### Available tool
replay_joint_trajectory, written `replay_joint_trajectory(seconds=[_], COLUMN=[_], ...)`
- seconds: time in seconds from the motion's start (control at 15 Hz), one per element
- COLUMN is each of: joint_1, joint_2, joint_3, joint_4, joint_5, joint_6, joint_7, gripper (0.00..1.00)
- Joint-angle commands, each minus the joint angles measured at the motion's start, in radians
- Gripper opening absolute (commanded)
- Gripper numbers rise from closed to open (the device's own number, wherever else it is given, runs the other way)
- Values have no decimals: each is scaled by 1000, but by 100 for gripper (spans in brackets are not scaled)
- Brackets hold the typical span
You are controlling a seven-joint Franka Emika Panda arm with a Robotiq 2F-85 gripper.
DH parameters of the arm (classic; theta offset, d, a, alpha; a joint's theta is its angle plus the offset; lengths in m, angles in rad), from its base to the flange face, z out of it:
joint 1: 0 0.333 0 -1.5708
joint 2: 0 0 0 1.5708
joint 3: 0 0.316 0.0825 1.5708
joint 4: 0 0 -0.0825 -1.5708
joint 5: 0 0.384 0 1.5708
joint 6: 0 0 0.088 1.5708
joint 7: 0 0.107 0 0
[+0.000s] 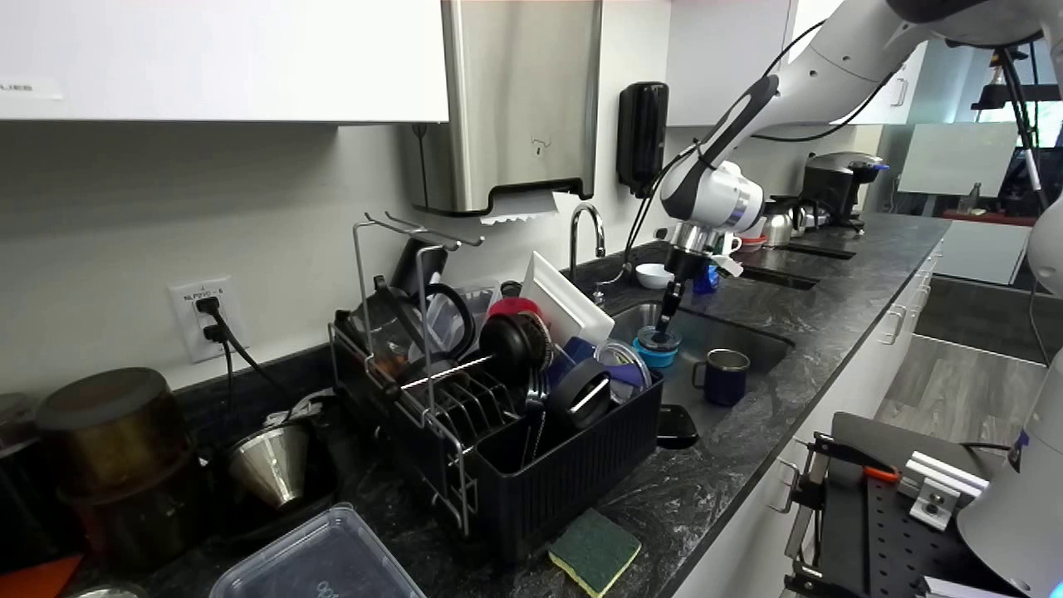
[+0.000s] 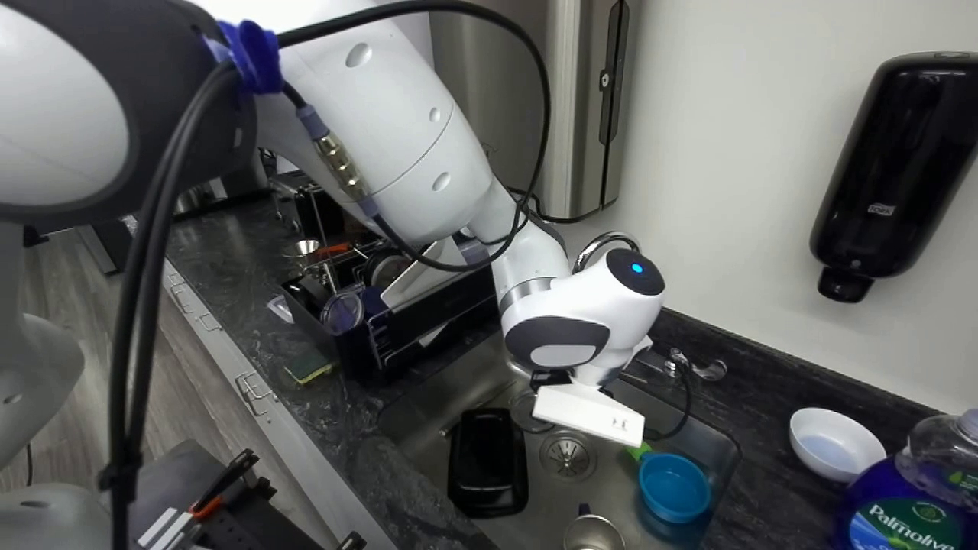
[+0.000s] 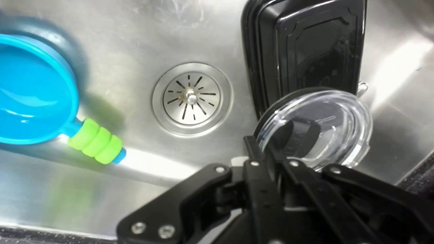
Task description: Move the thermo cup to the left then to the right and remove the lid
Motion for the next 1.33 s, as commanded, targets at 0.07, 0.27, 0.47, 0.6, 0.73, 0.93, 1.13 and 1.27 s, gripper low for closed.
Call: replay_joint_trajectory(seconds=[0.07, 0.27, 0.47, 0.6, 0.73, 0.93, 1.13, 1.27], joint_1=[65, 86, 93, 106, 106, 106, 106, 106], joint_2=[15, 36, 56, 65, 70, 70, 70, 70], joint_3=[-70, -95, -101, -115, -114, -114, -114, -114], joint_4=[-5, -24, -32, -23, -22, -22, -22, -22], joint_5=[37, 39, 51, 55, 68, 69, 69, 69], joint_6=[-53, -53, -52, -50, -50, -50, -50, -50], joint_7=[-46, -57, -70, -53, -64, -65, -65, -65], gripper=[2, 2, 2, 8, 8, 8, 8, 8])
